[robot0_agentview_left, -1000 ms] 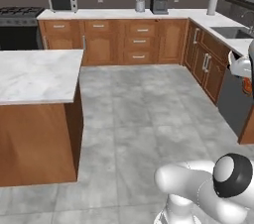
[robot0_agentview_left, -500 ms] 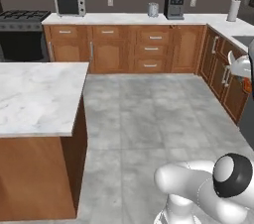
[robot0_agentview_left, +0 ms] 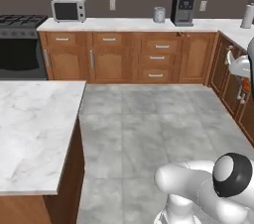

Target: Pick up the metallic utensils from the counter and place them in the open drawer. Make sure not to pick up any wooden utensils.

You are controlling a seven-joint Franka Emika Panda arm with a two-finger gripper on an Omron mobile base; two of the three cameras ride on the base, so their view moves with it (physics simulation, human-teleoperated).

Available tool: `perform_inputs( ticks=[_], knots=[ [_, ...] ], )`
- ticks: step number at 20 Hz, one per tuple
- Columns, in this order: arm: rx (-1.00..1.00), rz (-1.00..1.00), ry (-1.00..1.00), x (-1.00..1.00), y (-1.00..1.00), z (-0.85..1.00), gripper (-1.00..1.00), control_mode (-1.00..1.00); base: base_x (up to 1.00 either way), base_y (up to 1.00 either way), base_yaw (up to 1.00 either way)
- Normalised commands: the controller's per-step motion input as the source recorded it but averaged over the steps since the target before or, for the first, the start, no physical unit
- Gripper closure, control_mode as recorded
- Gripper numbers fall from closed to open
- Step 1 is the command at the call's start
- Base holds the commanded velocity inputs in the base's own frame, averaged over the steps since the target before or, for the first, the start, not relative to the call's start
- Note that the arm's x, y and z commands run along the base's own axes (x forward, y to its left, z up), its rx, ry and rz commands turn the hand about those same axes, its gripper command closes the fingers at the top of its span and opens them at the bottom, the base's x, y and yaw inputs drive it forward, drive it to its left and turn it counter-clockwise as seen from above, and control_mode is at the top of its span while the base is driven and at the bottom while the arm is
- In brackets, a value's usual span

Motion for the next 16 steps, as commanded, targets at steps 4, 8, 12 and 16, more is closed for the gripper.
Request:
perform_inputs(
  ticks=[4, 8, 12, 16],
  knots=[
    [0.0, 0.0, 0.0, 0.0, 0.0, 0.0, 1.0, 1.0, 1.0, -0.46, 0.01],
    [0.0, 0.0, 0.0, 0.0, 0.0, 0.0, 1.0, 1.0, 1.0, -0.55, 0.0],
    [0.0, 0.0, 0.0, 0.0, 0.0, 0.0, 1.0, 1.0, 1.0, -0.52, 0.0],
    [0.0, 0.0, 0.0, 0.0, 0.0, 0.0, 1.0, 1.0, 1.0, -0.65, 0.0]
  ],
)
